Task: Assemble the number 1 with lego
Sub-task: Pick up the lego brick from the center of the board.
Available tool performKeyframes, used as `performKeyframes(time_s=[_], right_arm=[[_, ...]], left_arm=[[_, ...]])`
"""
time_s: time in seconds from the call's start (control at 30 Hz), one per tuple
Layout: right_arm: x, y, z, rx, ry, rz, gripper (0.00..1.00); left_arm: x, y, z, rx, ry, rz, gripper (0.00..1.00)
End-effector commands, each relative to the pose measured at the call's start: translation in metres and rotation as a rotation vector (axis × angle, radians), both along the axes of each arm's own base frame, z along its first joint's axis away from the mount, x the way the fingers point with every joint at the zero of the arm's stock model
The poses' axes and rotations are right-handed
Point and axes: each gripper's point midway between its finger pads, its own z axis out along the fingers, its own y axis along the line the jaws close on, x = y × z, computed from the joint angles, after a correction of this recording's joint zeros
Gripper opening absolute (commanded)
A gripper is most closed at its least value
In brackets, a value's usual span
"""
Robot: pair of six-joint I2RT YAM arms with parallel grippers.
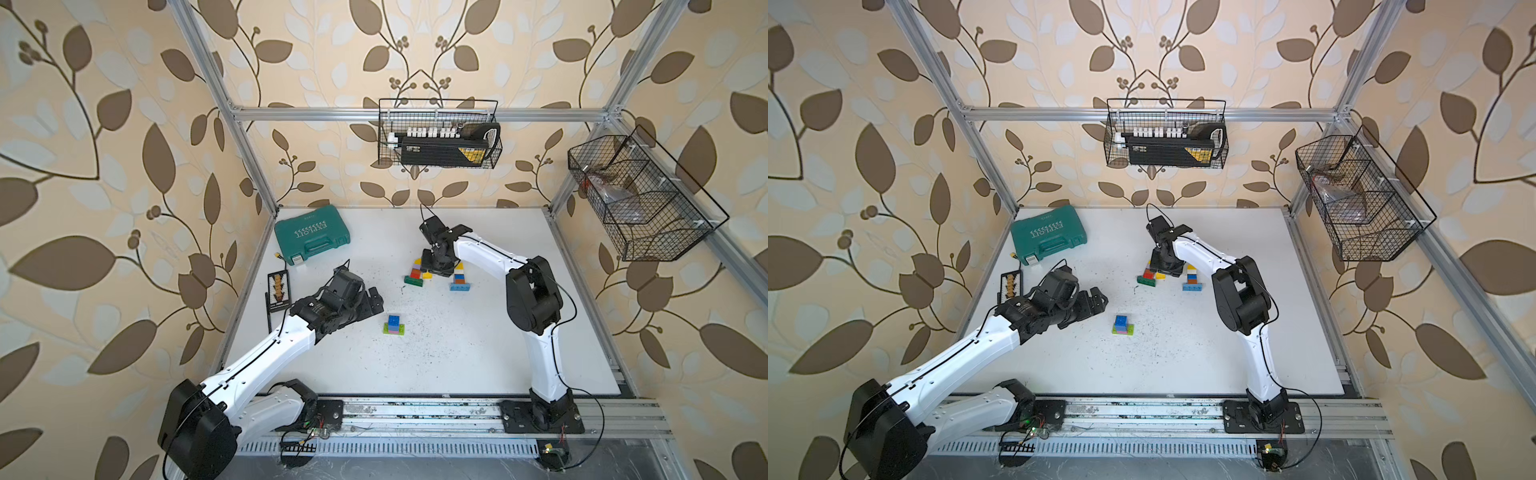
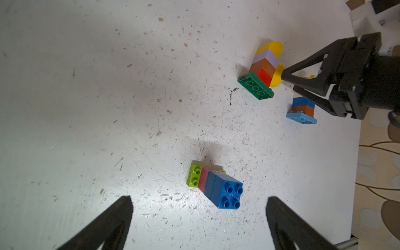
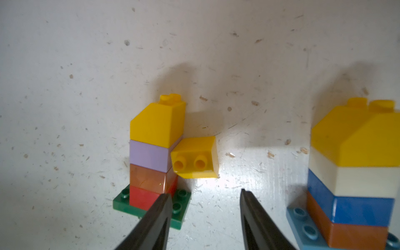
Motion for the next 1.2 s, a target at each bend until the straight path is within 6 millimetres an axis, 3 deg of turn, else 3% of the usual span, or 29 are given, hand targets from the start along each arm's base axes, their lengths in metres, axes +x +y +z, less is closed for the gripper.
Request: performKeyframes(time_s=[0.0, 0.77, 0.83, 1.0, 1.17], right_arm=[[0.003, 0.001, -0.010, -0.034, 0.013, 0.012, 0.54], [0.018, -0.007, -0.025, -0.098, -0.009, -0.048, 0.54], [0.018, -0.008, -0.025, -0.100, -0.009, -0.054, 0.48], [0.014, -0.012, -0.017, -0.098, -0.015, -0.074, 0.20], [0.004, -0.017, 0.020, -0.063, -0.075, -0.125, 0.14]], left_arm=[[0.002, -0.005, 0.003, -0.036, -0.013, -0.025, 0.99], [0.006, -0.008, -0.004, -0.046, 0.017, -0.024, 0.99], [0.006, -0.008, -0.004, -0.045, 0.017, -0.024, 0.99], [0.006, -0.006, -0.004, -0.039, 0.012, -0.019, 0.99], [0.006, -0.003, -0.003, -0.039, 0.006, -0.009, 0.99]])
